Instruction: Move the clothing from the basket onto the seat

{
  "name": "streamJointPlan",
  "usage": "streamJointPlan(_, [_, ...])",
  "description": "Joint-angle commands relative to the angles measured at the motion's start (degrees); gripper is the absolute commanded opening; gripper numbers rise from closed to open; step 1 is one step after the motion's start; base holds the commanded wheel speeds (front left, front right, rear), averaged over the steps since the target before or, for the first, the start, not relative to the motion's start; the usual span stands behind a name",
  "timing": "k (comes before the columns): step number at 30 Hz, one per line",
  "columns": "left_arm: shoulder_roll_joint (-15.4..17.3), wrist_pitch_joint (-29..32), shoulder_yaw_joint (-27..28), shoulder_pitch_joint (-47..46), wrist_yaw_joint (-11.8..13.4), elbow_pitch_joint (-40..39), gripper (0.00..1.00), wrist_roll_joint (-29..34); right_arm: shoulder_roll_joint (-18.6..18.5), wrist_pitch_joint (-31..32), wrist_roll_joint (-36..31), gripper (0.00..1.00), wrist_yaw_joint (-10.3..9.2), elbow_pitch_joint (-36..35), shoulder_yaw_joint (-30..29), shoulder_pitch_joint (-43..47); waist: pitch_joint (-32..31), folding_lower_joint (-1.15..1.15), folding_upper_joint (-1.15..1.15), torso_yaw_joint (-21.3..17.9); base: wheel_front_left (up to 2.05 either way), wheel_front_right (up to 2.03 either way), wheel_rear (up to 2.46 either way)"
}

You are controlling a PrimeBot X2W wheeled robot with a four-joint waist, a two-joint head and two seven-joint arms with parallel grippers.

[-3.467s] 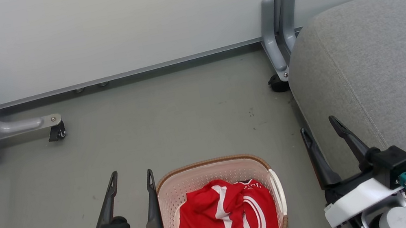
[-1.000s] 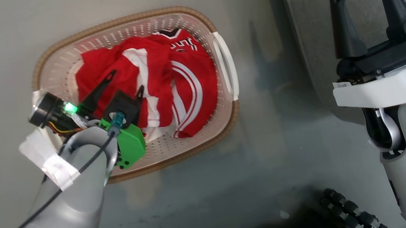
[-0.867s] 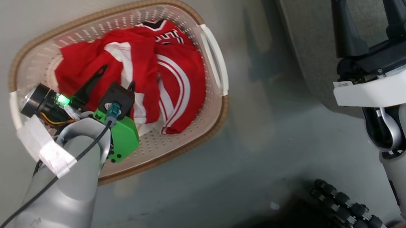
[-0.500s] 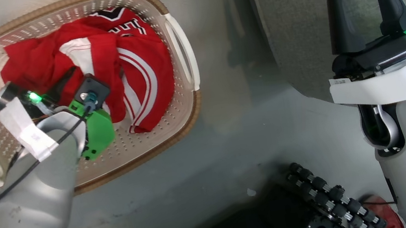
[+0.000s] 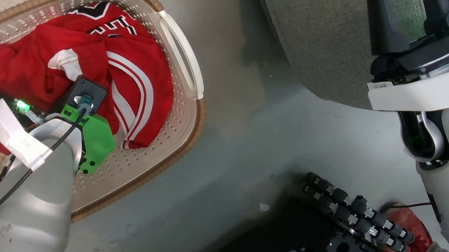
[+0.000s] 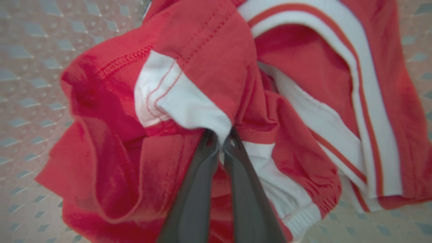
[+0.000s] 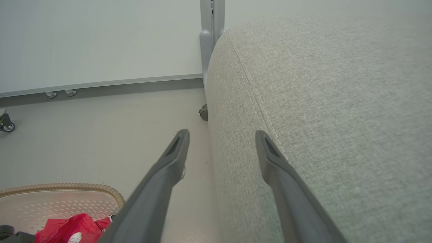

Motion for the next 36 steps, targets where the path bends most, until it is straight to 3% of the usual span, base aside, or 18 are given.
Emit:
streamJointPlan(1, [0.13,0.04,-0.2,-0.96,-0.37,0.33,0.0,-0.73,-0.05,-0.18,0.11,1.0,0.0,-0.24,-0.2,0.39,0.1,-0.01,0.0,0.1,0.0,0.0,0.0])
streamJointPlan(9, [-1.37,-2.78,-0.9,-0.92,-0.55,0.15,0.0,-1.71,-0.05,-0.18,-0.61,1.0,0.0,0.31,-0.45,-0.47,-1.11,-0.01,0.0,1.18,0.0,0.0,0.0])
streamJointPlan(17, [-4.78,-4.62,2.59,3.34,-0.5,-3.86,0.0,-7.62,-0.1,-0.18,-3.07,1.0,-0.01,0.9,-1.23,0.69,-7.45,-0.01,0.0,5.24,0.0,0.0,0.0])
streamJointPlan(25, [-6.34,-4.5,7.96,14.54,-0.52,-18.75,0.0,-15.03,-0.13,-0.18,-6.2,1.0,-0.01,2.42,-1.47,4.18,-19.14,-0.01,0.0,9.96,0.0,0.0,0.0])
streamJointPlan(36, [-6.97,-4.51,12.68,31.77,0.71,-35.01,0.0,-17.22,-0.13,-0.18,-7.32,1.0,-0.01,6.48,1.44,12.24,-37.73,-0.01,0.0,13.51,0.0,0.0,0.0])
